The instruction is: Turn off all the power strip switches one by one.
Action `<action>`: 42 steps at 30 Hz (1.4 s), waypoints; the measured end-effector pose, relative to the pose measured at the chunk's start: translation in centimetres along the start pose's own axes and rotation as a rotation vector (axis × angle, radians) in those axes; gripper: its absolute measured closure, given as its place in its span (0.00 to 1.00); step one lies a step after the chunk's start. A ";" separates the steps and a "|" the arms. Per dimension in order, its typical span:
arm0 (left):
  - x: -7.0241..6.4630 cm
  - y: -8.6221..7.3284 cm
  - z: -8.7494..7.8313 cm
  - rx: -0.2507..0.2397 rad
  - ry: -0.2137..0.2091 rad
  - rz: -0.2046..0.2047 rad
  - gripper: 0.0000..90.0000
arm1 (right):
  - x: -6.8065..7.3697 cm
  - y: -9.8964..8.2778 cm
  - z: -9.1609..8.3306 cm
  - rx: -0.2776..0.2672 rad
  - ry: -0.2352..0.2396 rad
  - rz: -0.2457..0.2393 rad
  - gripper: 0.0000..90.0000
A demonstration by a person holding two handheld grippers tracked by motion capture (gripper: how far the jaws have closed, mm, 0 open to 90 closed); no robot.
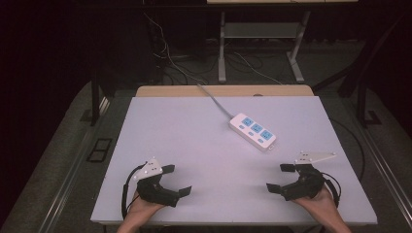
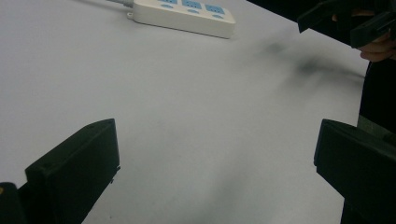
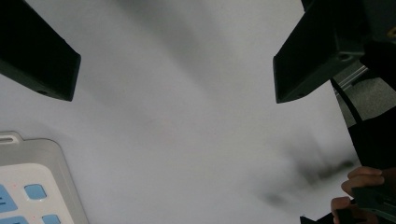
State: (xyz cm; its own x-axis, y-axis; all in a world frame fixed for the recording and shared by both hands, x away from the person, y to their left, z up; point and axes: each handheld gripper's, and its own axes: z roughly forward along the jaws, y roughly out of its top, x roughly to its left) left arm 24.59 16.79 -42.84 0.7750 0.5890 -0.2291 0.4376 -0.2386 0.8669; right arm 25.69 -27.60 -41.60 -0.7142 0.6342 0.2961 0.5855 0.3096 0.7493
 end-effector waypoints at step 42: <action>0.0 0.0 0.1 0.003 -0.003 -0.002 0.00 | -3.3 6.1 0.6 0.071 -0.013 -0.030 0.01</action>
State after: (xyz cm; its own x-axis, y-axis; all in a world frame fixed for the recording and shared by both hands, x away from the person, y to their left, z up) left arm 24.61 16.70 -42.93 0.7754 0.5874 -0.2319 0.4404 -0.2397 0.8652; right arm 31.83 -27.38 -38.38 -0.7270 0.6331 0.2658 0.5900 0.3779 0.7135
